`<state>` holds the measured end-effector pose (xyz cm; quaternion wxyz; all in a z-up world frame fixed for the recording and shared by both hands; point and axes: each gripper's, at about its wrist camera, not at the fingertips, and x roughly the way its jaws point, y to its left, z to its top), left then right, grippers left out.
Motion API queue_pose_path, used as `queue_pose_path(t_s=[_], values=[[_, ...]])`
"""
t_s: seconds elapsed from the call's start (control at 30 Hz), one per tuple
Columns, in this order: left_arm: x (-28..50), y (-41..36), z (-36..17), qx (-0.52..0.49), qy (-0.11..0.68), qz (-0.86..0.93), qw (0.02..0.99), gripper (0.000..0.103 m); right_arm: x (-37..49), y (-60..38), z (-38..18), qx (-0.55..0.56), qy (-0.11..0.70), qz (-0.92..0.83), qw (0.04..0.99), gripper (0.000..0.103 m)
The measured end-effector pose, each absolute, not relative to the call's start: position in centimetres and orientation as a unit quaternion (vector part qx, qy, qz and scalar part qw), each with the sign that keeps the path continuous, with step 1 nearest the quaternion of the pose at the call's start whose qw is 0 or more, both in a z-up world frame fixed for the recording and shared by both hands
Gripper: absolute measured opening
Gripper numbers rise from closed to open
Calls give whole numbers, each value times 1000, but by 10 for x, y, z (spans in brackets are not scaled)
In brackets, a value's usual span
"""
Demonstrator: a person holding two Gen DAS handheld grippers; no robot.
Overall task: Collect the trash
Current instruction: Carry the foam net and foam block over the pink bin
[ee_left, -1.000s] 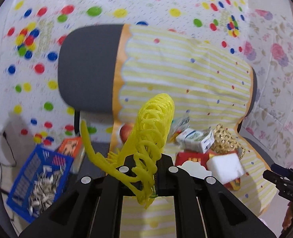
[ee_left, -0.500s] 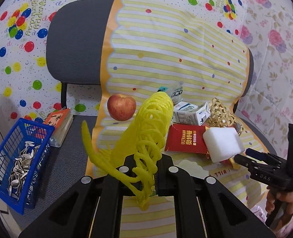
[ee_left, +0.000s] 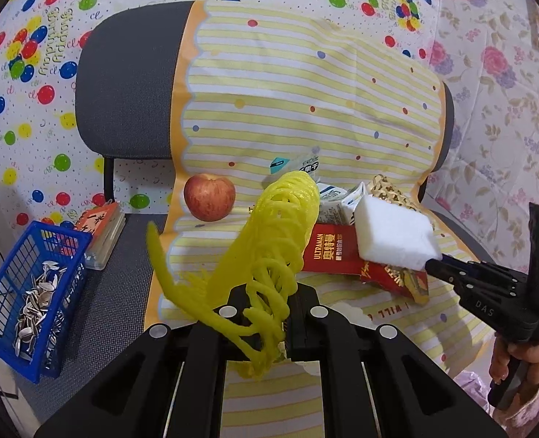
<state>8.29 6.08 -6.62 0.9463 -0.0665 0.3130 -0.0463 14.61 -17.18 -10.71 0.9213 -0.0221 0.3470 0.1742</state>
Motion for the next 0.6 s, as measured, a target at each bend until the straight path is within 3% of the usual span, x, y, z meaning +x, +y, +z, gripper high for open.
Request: queue_pose_path(t_s=[0.6], values=[[14, 5, -36, -35, 261, -128, 956, 9, 37, -215, -50, 2, 295, 108, 949, 14]])
